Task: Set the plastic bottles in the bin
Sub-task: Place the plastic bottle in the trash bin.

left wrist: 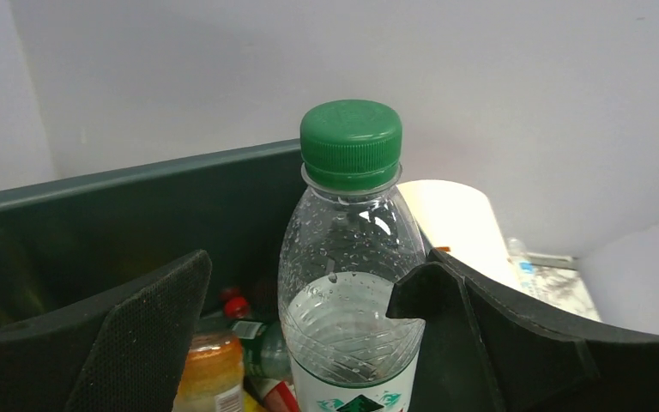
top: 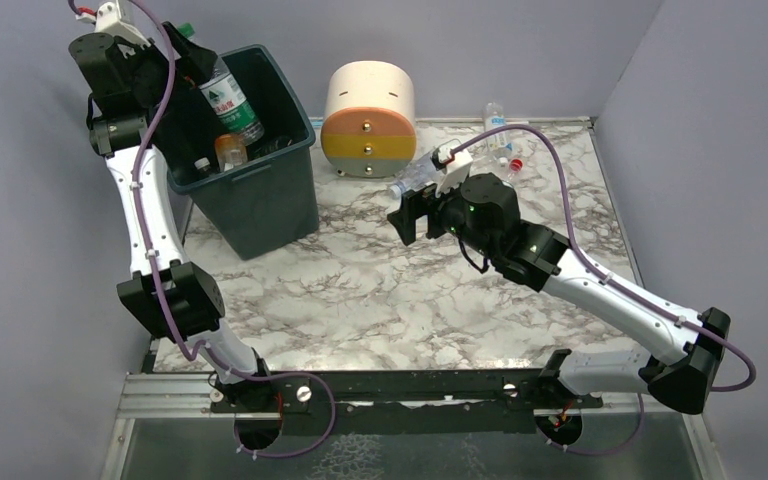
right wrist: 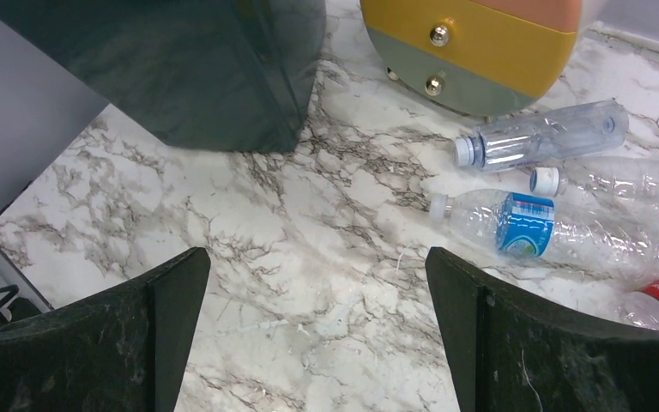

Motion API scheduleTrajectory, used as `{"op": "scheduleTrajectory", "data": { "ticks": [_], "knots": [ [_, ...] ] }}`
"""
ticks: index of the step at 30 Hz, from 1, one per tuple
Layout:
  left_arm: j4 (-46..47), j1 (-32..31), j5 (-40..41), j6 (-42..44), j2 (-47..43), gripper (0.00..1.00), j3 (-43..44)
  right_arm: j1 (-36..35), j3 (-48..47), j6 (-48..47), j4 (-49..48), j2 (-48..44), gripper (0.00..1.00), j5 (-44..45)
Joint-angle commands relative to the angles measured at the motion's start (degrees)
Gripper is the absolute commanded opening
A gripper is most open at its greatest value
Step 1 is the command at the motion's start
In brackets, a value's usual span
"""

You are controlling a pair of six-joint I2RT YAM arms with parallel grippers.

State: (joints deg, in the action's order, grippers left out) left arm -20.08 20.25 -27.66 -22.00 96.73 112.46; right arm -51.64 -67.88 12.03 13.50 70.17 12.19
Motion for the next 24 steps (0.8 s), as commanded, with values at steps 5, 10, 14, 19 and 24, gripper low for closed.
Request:
{"op": "scheduleTrajectory", "data": {
  "ticks": [5, 10, 14, 19, 24],
  "knots": [
    [5.9, 0.4, -16.5, -8.2, -2.9, 0.99, 4.0, 0.7, -4.8, 1.1, 2.2, 1.7, 1.0, -3.7],
    [1.0, 1.9, -18.8, -10.6, -1.0, 0.99, 8.8, 1.1, -8.5, 1.1, 3.5, 4.1, 0.99, -5.7],
    [11.9, 4.3, -24.5, -19.0, -3.8, 0.99, 3.4, 1.8, -11.9, 2.1, 3.2, 5.5, 1.0, -8.7],
    [24.8, 4.8, -30.4, -29.5, -5.0, 0.99, 1.8, 3.5, -19.0, 1.7, 1.7, 9.0, 0.99, -13.9],
    [39.1, 4.7, -35.9, -42.8, -5.3, 0.99, -0.9, 6.0, -28.2, 0.4, -1.0, 14.3, 1.0, -21.0]
  ]
}}
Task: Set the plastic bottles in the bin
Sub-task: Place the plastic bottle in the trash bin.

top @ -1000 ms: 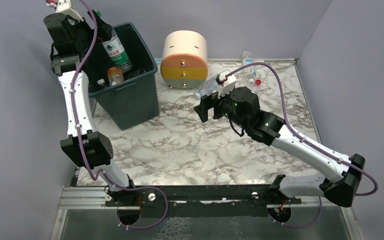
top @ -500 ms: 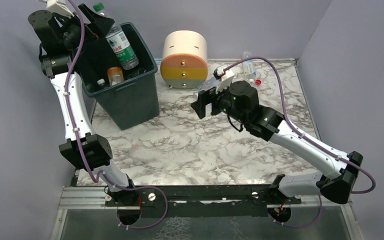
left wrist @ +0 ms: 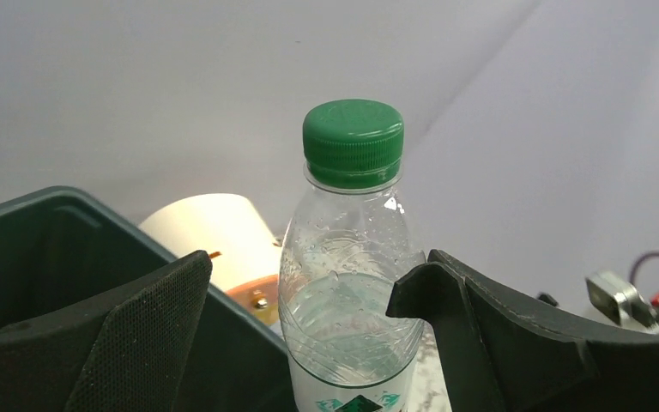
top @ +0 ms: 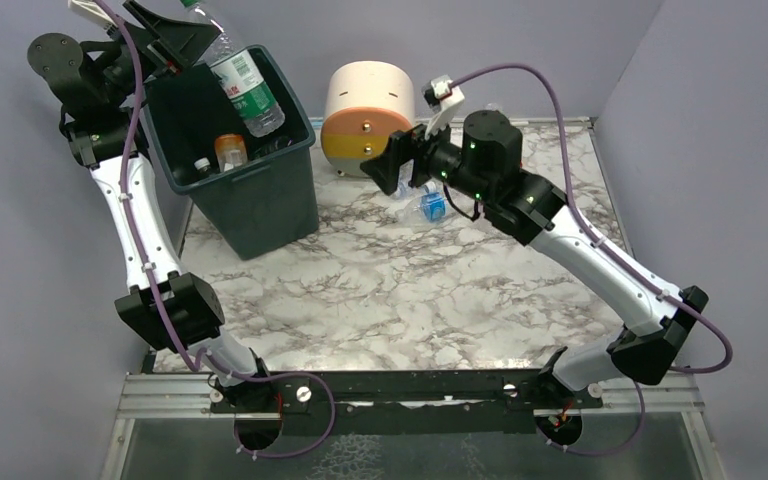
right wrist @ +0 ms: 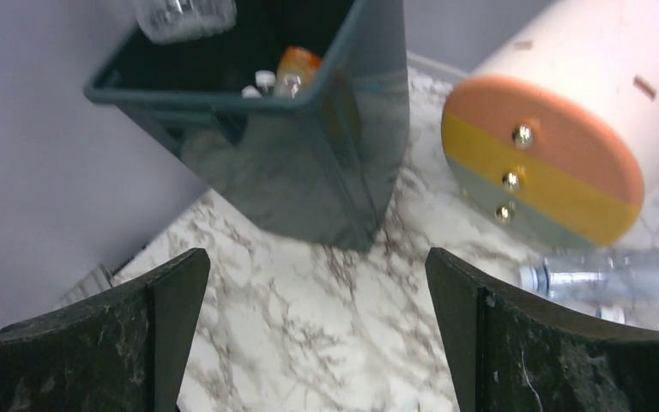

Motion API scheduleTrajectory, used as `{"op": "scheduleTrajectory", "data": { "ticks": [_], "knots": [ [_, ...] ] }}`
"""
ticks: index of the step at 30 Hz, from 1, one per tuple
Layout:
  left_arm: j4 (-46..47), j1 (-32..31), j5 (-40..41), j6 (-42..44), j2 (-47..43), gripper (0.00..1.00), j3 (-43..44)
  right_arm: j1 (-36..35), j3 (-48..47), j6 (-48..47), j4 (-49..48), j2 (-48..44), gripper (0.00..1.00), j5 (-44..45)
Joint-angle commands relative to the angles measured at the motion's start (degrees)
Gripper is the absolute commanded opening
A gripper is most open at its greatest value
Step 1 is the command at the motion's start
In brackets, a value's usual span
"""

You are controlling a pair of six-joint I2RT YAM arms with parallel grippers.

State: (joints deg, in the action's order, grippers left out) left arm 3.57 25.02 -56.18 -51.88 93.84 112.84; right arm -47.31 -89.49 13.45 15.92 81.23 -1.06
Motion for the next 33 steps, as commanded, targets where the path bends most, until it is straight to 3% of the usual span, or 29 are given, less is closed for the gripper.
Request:
{"op": "scheduleTrajectory", "data": {
  "ticks": [1, 12, 18, 33],
  "knots": [
    [15.6, -0.4, -8.0, -13.4, -2.5, 0.99, -1.1, 2.0, -8.4, -1.4, -3.8, 4.6, 0.99, -9.8],
    [16.0, -6.6, -10.6, -14.7, -5.3, 0.99, -5.1, 5.1, -25.5, -0.2, -10.4, 17.9, 1.0, -28.1],
    [16.0, -9.5, -11.8, -14.3, -5.9, 0.99, -7.8, 5.4, -34.3, -0.2, -8.9, 24.4, 1.0, -31.9],
    [16.1, -17.1, -10.1, -12.5, -6.9, 0.99, -11.7, 5.4, -28.2, 8.4, -17.4, 25.1, 1.0, -43.4]
  ]
}}
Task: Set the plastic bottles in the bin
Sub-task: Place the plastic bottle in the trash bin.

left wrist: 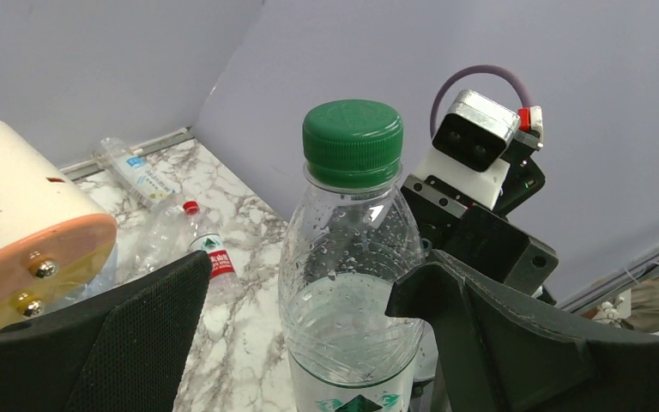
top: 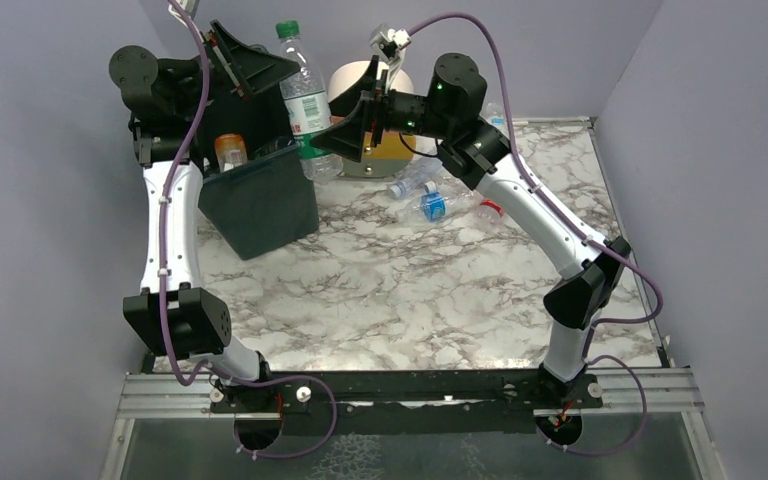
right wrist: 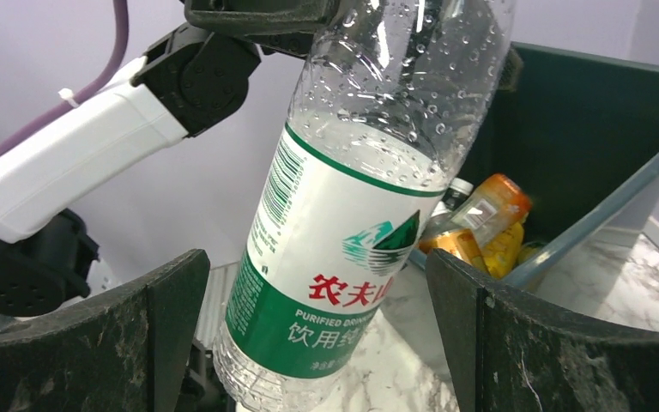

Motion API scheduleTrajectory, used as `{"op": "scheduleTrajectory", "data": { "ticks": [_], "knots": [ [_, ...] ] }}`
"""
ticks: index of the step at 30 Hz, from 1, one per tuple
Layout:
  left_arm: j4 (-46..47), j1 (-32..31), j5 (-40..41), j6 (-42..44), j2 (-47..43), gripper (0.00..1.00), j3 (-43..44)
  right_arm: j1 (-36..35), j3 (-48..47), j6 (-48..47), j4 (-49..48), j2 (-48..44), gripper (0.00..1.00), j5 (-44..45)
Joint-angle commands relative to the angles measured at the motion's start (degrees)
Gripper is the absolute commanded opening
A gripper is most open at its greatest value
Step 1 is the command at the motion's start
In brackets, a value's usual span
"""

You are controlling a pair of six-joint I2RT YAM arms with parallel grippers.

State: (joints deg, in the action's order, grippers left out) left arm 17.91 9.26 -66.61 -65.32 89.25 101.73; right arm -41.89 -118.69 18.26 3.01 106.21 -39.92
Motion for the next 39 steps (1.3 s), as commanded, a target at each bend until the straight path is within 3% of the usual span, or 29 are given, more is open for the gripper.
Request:
{"op": "scheduleTrajectory", "data": {
  "ticks": [1, 11, 16, 23, 27, 31, 34, 39],
  "knots": [
    [1.7, -1.9, 0.5, 1.1, -2.4, 0.99, -0.8, 0.0, 1.3, 4.3, -4.8, 0.3, 1.0, -4.7],
    [1.7, -6.1, 1.9, 2.0, -3.3, 0.98, -2.1, 0.0, 2.7, 9.6, -6.7, 2.4, 0.99, -5.2],
    [1.7, -6.6, 1.9, 1.7, -3.6, 0.98, -2.2, 0.0, 4.5, 8.4, -4.4, 0.2, 0.65, 1.3],
    [0.7, -6.5, 1.6, 2.8, -3.3, 0.99, -1.7, 0.1, 7.4, 5.6, 1.5, -4.5, 0.43, 13.0],
    [-8.5, -6.5, 2.6, 9.9, -2.5, 0.99, 1.3, 1.0, 8.1, 6.4, 6.4, -7.5, 0.27, 17.0],
    [1.5, -6.5, 0.4, 2.0, -2.6, 0.99, -2.0, 2.1, 7.2, 6.2, 12.6, -9.1, 0.26, 19.2],
    [1.6, -6.5, 0.3, 2.0, -3.1, 0.99, -2.8, 3.7, 8.9, 5.7, 16.1, -11.9, 0.25, 22.6],
    [1.3, -6.6, 1.0, 2.0, -3.5, 0.99, -4.1, 7.6, 13.0, 6.1, 17.6, -16.9, 0.26, 20.0]
  ]
}}
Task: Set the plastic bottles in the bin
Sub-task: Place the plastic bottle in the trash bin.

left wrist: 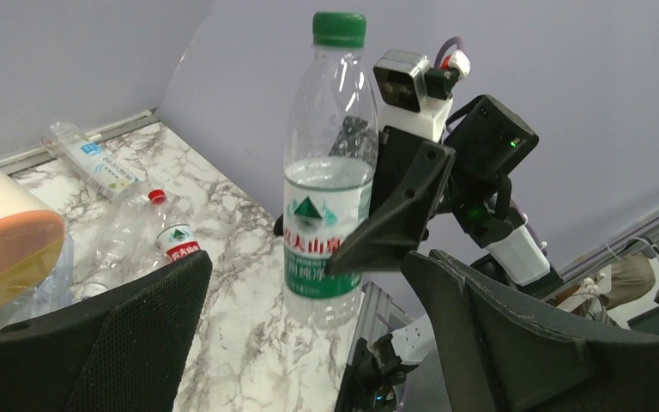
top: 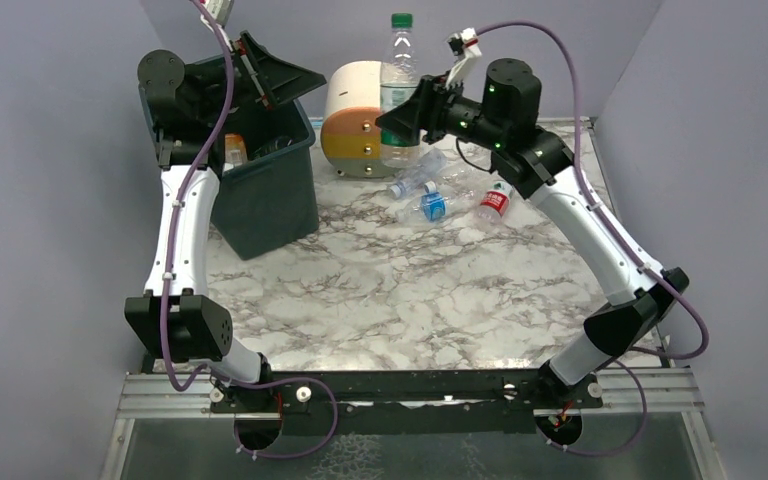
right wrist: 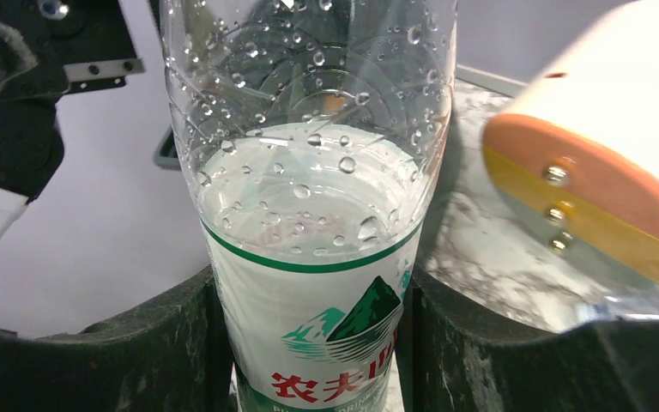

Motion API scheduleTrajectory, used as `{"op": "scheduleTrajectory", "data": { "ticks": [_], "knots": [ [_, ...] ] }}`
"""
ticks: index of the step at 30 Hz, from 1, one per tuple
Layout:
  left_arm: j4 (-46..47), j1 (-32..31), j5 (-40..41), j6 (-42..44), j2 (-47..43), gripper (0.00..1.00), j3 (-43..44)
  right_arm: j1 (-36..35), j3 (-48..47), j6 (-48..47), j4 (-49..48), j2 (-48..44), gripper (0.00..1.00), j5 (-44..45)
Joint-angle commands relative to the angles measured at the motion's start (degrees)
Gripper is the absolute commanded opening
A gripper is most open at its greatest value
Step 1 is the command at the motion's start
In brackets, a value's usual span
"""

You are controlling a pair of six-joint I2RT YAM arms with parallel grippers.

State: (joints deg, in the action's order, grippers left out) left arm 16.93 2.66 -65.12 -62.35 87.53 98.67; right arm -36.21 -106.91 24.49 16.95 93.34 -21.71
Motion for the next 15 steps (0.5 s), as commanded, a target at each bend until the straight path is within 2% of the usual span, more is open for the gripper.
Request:
{"op": "scheduleTrajectory", "data": {
  "ticks": [1, 15],
  "knots": [
    [2.5, 0.0, -0.4, -1.4, -1.9, 0.99, -1.3, 2.0, 0.9, -0.4, 4.5, -4.1, 0.26, 1.4],
    [7.0, -5.2, -0.4, -6.7, -2.2, 0.99, -1.4, 1.8, -8.4, -0.6, 10.1, 3.1, 0.27, -18.1]
  ]
}}
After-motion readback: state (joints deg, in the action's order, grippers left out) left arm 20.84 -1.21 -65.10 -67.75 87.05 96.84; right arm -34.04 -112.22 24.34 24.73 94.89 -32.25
